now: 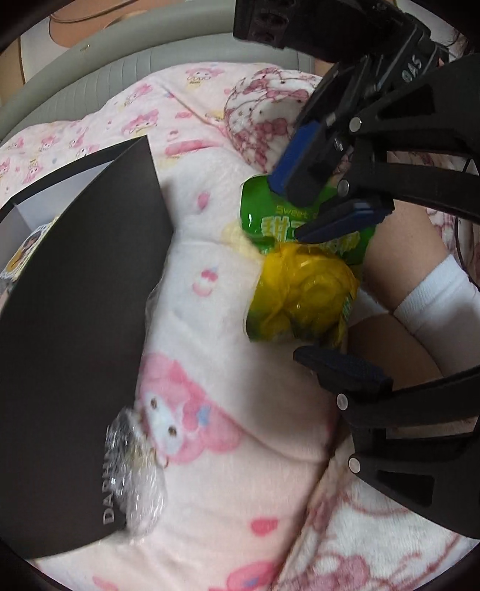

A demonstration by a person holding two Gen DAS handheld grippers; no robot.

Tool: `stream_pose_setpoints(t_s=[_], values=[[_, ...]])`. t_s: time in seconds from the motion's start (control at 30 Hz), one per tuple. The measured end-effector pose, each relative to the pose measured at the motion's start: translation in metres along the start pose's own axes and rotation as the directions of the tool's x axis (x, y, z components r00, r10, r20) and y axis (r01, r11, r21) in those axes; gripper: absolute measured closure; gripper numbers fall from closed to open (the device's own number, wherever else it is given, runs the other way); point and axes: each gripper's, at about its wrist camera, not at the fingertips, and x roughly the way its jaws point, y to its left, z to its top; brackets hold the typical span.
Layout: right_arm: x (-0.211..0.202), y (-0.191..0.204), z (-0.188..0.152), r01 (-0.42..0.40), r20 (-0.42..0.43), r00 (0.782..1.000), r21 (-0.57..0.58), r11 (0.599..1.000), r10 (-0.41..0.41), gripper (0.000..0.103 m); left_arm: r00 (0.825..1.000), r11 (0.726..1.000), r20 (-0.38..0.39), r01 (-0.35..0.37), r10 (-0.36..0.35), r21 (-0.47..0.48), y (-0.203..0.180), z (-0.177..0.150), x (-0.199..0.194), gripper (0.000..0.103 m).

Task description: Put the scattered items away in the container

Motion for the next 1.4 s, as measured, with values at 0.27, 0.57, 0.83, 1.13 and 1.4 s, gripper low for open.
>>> stream_pose_setpoints(t_s=[0.27, 0.57, 0.83, 1.13, 1.4], values=[[0.013, -0.012, 0.009, 0.023, 0.008, 1.000, 0.006, 1.000, -0.023, 0.060, 1.000, 1.000, -0.005, 0.025, -0.025, 0.012, -0.001, 0.006, 0.005, 0.070], [0.032, -0.013, 0.015, -0.123, -0.050, 0.991, 0.036, 0.992, 0.125, 0.060, 0.997, 1.000, 0.069, 0.019, -0.020, 0.016, 0.000, 0.008, -0.014, 0.090], [0.040, 0.001, 0.028, -0.251, -0.067, 0.966, 0.010, 0.968, 0.251, 0.083, 0.997, 0.997, 0.026, 0.076, -0.076, -0.010, 0.012, 0.014, -0.009, 0.078], [0.006, -0.010, 0.020, 0.122, -0.009, 0.992, -0.076, 0.990, -0.123, 0.073, 0.995, 0.997, 0.073, -0.071, 0.072, -0.015, 0.009, 0.002, -0.025, 0.057], [0.029, 0.017, 0.004, 0.095, -0.104, 0.988, -0.206, 0.974, -0.118, 0.059, 0.999, 1.000, 0.035, -0.027, 0.028, -0.011, 0.017, 0.005, -0.020, 0.054]])
